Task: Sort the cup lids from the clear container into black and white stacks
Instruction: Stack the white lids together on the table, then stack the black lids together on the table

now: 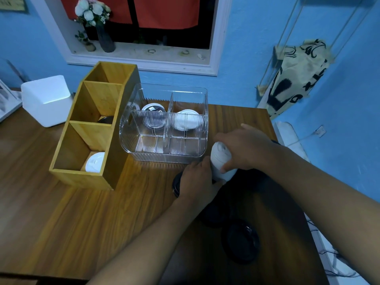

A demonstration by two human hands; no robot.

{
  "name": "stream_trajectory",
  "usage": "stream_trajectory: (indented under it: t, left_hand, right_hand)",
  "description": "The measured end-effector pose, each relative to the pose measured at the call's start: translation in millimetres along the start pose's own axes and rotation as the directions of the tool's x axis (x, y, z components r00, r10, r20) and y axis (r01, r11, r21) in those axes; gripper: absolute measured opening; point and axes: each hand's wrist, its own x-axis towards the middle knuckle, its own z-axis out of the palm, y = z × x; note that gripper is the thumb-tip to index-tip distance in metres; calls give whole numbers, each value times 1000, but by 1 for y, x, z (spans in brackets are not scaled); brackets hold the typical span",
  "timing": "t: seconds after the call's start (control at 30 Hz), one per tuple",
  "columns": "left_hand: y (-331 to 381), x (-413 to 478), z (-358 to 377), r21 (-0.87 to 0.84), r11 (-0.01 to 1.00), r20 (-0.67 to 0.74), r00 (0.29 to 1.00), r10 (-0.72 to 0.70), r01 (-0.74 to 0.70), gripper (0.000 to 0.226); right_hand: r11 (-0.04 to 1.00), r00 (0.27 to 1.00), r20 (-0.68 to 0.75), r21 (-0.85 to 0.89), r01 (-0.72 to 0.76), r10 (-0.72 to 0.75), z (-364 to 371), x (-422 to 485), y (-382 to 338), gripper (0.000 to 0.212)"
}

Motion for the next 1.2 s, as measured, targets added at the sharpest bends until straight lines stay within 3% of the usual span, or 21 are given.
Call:
stream_trajectory:
  t: [0.1,0.2,0.33,0.43,0.53,0.6,0.73,0.83,1.03,1.2]
  left_hand:
    - [-8,-8,-17,51,998,19,999,39,-40,56]
    - [-27,-24,-41,89,993,11,997,76,-77,57]
    - [-59,-44,-69,45,993,47,993,105,-107,62]
    - [-73,-52,-77,37,990,126,983,133,-139,75]
    - [-76,-54,-75,21,990,157,978,135,-140,85]
    - [-76,-54,-72,15,991,171,977,128,-133,89]
    - [-75,-56,-68,8,987,170,973,156,-160,79]
    - [-82,-64,-72,2,989,182,973,142,-145,78]
    - [-98,-103,-100,-32,991,203,970,136,-133,76]
    - [-117,-137,-120,-16,989,266,953,148,-149,87]
  right_hand:
    - [1000,1000,-19,-6,-10,10,0,-9,-1,98]
    - [1000,981,-193,21,10,-6,5,-33,-9,98]
    - [988,887,-460,151,30,43,36,-85,-30,77]
    - [956,841,-524,292,30,133,71,-124,-60,51]
    - [879,854,-458,478,4,246,108,-147,-74,44]
    - [825,892,-330,560,-78,309,129,-153,-77,57]
    - [817,939,-186,559,-142,290,157,-156,-88,82]
    - [789,925,-218,602,-123,310,166,-154,-97,83]
    - [635,901,-215,769,-82,376,174,-154,-109,89]
    - [646,897,-234,760,-72,375,180,-164,-121,83]
